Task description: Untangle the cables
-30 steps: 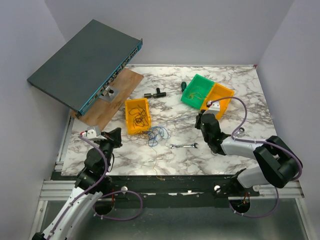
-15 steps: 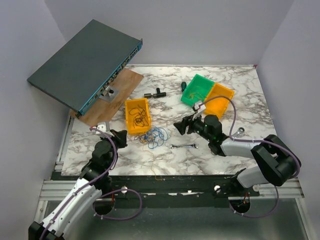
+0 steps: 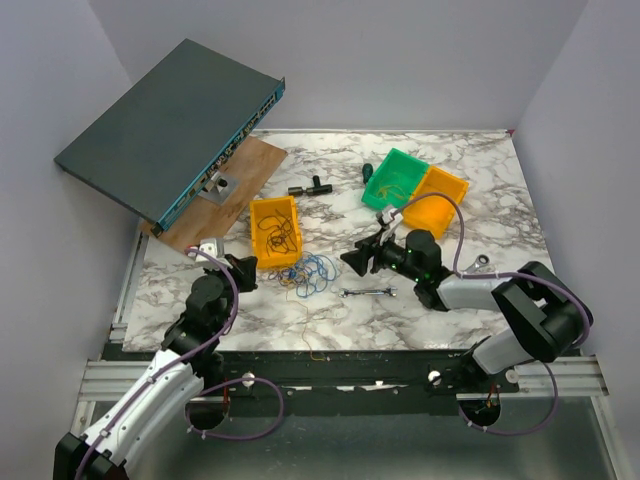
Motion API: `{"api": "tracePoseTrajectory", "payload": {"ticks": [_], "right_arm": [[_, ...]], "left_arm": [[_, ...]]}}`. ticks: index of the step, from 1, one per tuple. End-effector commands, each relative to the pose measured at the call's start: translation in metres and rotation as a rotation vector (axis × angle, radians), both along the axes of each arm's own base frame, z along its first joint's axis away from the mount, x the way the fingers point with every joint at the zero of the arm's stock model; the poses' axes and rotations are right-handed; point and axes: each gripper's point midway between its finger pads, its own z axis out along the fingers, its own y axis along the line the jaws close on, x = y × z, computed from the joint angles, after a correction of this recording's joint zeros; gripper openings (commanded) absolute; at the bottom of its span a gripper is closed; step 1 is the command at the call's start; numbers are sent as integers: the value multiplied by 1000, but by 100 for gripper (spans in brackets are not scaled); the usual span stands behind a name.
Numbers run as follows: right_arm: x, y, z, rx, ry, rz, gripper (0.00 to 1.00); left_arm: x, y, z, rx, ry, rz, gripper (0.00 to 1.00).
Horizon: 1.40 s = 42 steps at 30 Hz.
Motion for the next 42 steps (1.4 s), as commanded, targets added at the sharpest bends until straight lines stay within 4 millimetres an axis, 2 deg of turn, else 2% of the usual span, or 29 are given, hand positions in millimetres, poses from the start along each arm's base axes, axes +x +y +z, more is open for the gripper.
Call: {"api": "tracePoseTrajectory", "payload": {"ticks": [1,6,9,14,17,21,26,28,29,30,32,35,42], "right_arm": [[-3,16,14,47,-25,84,62],[-8,30,5,17,17,121,61],[-12,48,-7,-26,60,156,58],[-7,73,-29,-238,94,120,58],[-3,74,-46,-312,144,113,58],[-6,79,-75,-401,201,141,50],[-6,77,-97,-433,222,101,48],[-8,78,-106,-456,241,111,27],[-7,78,-108,-471,239,98,13],[-6,75,-107,-479,233,75,2],[-3,65,-95,-448,205,-2,1],[6,31,-73,-374,177,-221,1],[-1,-72,-4,-75,213,-771,1]], "left_arm": [[0,-7,23,-22,-65,-40,0],[-1,-5,21,-10,-62,-35,0],[-1,-8,25,-15,-77,-52,0],[-5,-10,26,-29,-82,-67,0],[-6,-10,28,-37,-92,-71,0],[-8,-9,30,-44,-94,-67,0],[-11,-7,32,-55,-97,-61,0],[-12,-7,33,-66,-100,-63,0],[-13,-8,34,-72,-104,-68,0],[-14,-8,34,-79,-108,-69,0],[-14,-7,35,-86,-107,-62,0],[-14,-6,33,-93,-96,-54,0],[-11,-2,28,-99,-66,-22,0]]}}
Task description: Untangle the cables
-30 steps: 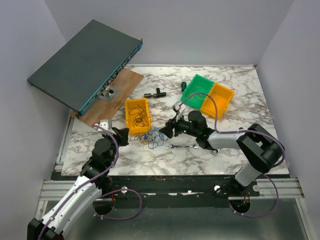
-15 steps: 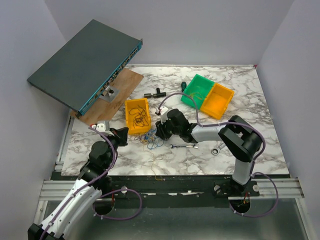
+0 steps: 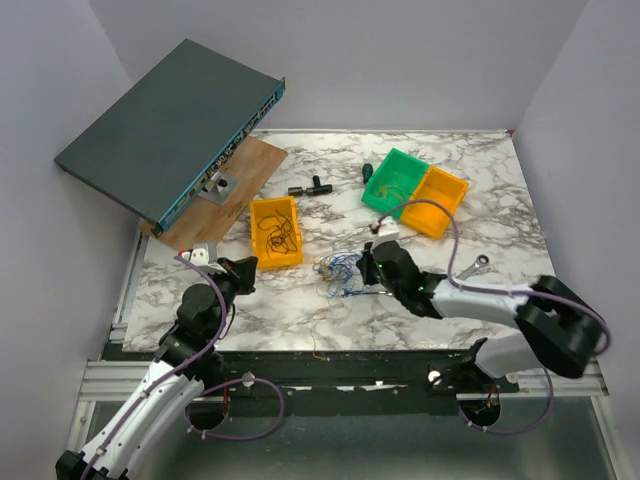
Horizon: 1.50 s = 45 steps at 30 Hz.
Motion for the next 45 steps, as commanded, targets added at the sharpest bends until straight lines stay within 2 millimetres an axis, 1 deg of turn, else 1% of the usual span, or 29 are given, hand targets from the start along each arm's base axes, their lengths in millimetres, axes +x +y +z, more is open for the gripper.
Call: {"api": "tracePoseTrajectory", "payload": {"ticks": [1,4,6,7,8,10,11,13,14,15,17,18,20,21,22,23,26,28,31,34,36,38,39,41,43,45], "right_arm": [[15,-69,58,184,-107,-475,1],[19,-103,88,157,-106,-631,1],[25,-114,110,147,-111,-671,1],[28,-114,122,144,-122,-651,1],[31,-107,138,154,-146,-610,1],[38,-85,169,157,-202,-456,1],[39,-73,182,145,-220,-371,1],[44,-55,211,120,-248,-264,1],[47,-48,215,89,-237,-230,1],[49,-39,225,76,-224,-181,1],[48,-20,227,50,-159,-77,1],[44,-12,226,55,-122,-32,1],[36,1,214,75,-52,22,1],[32,7,208,92,-39,58,1],[26,13,203,110,-36,106,1],[21,16,196,124,-35,135,1],[7,20,176,125,-25,222,1],[1,20,162,102,8,247,1],[-7,21,147,79,49,293,1],[-13,25,141,79,55,347,1],[-16,28,141,93,47,374,1],[-20,34,144,115,44,411,1],[-22,36,147,127,43,430,1],[-27,40,150,147,45,461,1],[-30,43,151,160,50,483,1],[-27,43,150,149,55,473,2]], "left_arm": [[1,0,1,-17,18,13,0],[3,7,-2,-11,33,57,0],[4,13,-12,-8,68,93,0],[4,12,-12,-8,67,92,0],[4,8,-11,-1,63,65,0],[1,-15,-1,-1,11,-65,0],[0,-24,3,0,-14,-121,3],[-1,-40,2,13,-16,-203,7],[-1,-48,0,30,0,-242,7],[0,-52,-4,45,24,-258,7],[-6,-71,-4,54,46,-352,17],[-9,-80,1,53,41,-394,35],[-17,-100,10,64,24,-469,75],[-21,-108,14,74,20,-490,84],[-22,-114,17,86,25,-501,90],[-23,-120,21,92,31,-515,93],[-22,-133,25,95,38,-545,94],[-17,-139,29,91,21,-549,94],[-10,-150,36,108,-14,-574,92],[-1,-159,40,146,-30,-590,90],[5,-163,38,181,-23,-597,86],[9,-165,31,214,-13,-594,83],[12,-163,26,226,-4,-579,80],[20,-158,19,251,15,-533,72],[21,-158,16,257,26,-527,54],[19,-163,14,246,25,-553,34]]}}
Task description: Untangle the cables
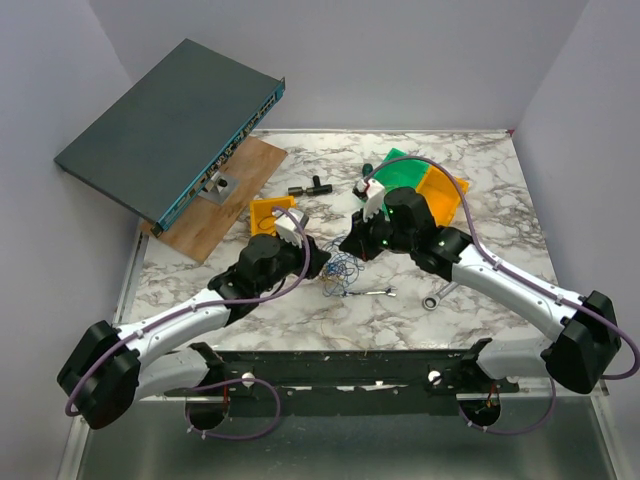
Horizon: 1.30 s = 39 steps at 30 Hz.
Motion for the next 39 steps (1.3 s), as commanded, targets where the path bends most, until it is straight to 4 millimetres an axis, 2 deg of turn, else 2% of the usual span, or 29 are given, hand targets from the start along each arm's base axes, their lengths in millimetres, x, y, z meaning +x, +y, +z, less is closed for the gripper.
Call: {"api": "tracePoseTrajectory", "payload": {"ticks": [1,2,5,6,8,12,17,19,27,32,35,37,39], "right_arm": [[-2,6,5,19,-12,46,4],[0,4,4,10,-15,35,10],[10,-6,-3,-36,-28,-41,53],[12,-10,-6,-52,-31,-62,61],[15,-16,-9,-73,-42,-82,66],[12,-21,-11,-88,-63,-79,65],[7,-26,-13,-89,-84,-63,55],[5,-26,-14,-89,-90,-52,54],[-7,-2,-14,-16,-67,93,57],[-5,10,-25,-15,-33,129,42],[-2,10,-29,-33,-24,114,14],[10,-4,-33,-92,-24,14,15],[21,-27,-43,-196,-14,-112,20]], "left_arm": [[6,-5,6,-2,-33,-3,17],[8,-3,3,3,-24,17,0],[15,10,-7,5,11,115,0],[14,11,-7,-10,17,124,0],[8,9,-6,-42,12,94,0],[2,4,-3,-68,17,57,0],[0,4,-1,-84,11,55,0],[0,5,1,-89,7,55,0],[-5,2,5,-106,-7,21,0],[-7,2,9,-116,-24,12,0],[-5,6,8,-114,-25,36,0],[3,17,4,-96,-12,118,0],[11,36,-3,-81,16,240,0]]}}
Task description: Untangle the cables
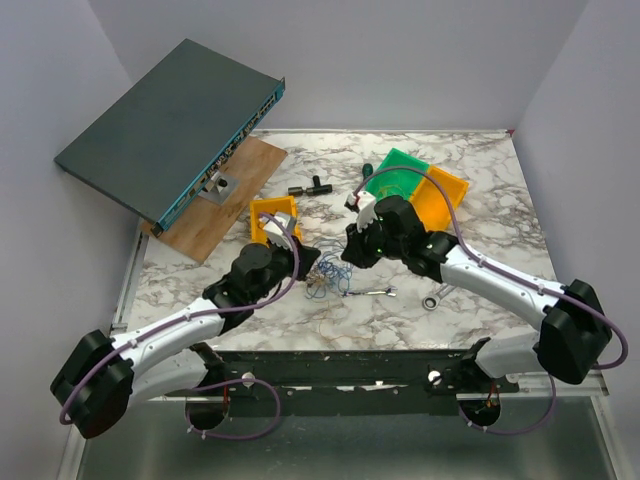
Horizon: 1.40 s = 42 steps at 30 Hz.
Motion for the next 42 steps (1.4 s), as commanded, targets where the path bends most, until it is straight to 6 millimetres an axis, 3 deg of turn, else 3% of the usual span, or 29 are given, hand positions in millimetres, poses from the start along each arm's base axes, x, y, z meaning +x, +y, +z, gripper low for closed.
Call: {"api": "tracePoseTrajectory", "payload": {"ticks": [1,3,4,7,9,11,13,16,18,21,26,34,40,42], "right_arm": [[28,-41,-3,-173,-37,-246,20],[34,-66,-9,-265,-52,-353,22],[36,-76,-8,-297,-63,-397,27],[44,-102,2,-334,-112,-526,28],[50,-111,18,-297,-158,-593,20],[56,-115,36,-230,-211,-645,4],[53,-105,49,-128,-231,-607,3],[37,-71,61,19,-235,-400,43],[34,-64,62,44,-245,-358,51],[37,-62,51,33,-229,-341,53],[32,-40,30,48,-150,-209,55],[0,-2,12,126,-65,94,68],[-8,12,4,153,-20,183,68],[-5,19,0,163,-9,202,63]], "left_arm": [[17,38,-8,9,39,236,0],[21,53,-12,-5,59,297,0],[21,55,-12,-17,60,304,0],[21,55,-12,-24,59,298,0],[22,52,-13,-13,68,287,0],[22,48,-14,-4,76,265,0],[19,39,-11,-12,68,215,0],[12,26,-2,-55,31,126,0],[4,19,7,-97,-3,65,0],[-9,13,21,-155,-64,-11,0],[-23,9,32,-202,-124,-89,0],[-31,7,41,-228,-164,-133,0],[-33,5,42,-234,-172,-149,0],[-34,4,44,-237,-181,-157,0]]}}
